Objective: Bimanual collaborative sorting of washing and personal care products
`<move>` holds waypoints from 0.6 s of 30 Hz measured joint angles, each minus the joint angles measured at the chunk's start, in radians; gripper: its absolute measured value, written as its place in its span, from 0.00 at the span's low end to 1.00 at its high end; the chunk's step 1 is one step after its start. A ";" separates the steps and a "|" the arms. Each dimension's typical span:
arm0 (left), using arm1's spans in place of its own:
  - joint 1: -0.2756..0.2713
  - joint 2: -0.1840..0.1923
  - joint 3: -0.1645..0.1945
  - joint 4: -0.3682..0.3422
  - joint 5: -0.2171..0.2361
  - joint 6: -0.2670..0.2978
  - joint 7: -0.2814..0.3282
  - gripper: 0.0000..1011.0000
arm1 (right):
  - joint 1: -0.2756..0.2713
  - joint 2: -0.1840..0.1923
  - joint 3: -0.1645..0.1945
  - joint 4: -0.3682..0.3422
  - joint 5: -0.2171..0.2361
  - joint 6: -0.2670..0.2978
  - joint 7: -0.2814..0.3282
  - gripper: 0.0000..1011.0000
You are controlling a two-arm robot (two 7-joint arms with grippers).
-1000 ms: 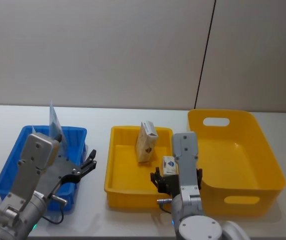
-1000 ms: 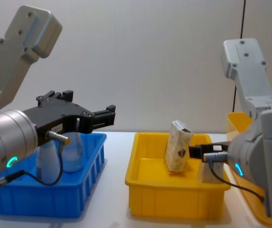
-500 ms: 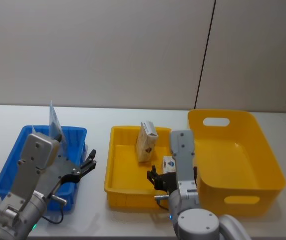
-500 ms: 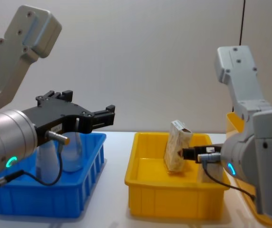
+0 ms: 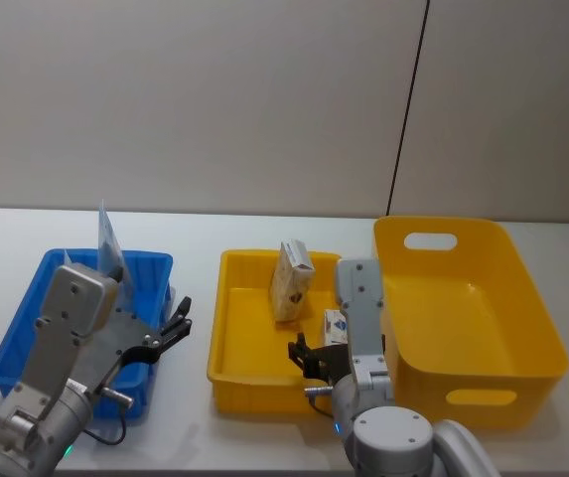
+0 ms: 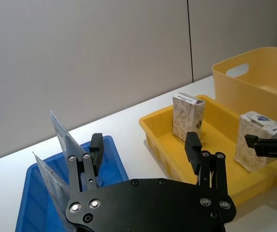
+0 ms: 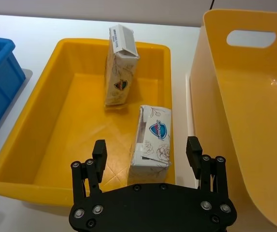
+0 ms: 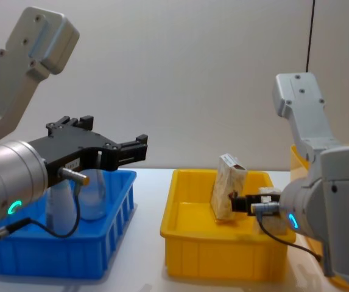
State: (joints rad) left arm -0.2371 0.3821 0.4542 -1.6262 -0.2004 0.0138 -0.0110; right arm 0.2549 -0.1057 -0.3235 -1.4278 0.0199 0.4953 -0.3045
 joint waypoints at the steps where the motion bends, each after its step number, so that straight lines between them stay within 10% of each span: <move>1: 0.000 0.000 0.000 0.000 0.000 0.000 0.000 0.99 | 0.002 -0.001 0.002 0.003 0.001 0.000 0.001 0.99; 9: 0.000 0.000 0.000 0.000 0.000 0.000 0.000 0.99 | 0.014 -0.005 0.020 0.035 0.008 -0.004 0.015 0.99; 18: 0.000 0.000 0.000 0.000 0.000 0.000 0.000 0.99 | 0.021 -0.007 0.030 0.054 0.008 -0.008 0.026 0.75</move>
State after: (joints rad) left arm -0.2372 0.3821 0.4542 -1.6262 -0.2004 0.0138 -0.0109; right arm 0.2763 -0.1129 -0.2935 -1.3738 0.0276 0.4868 -0.2787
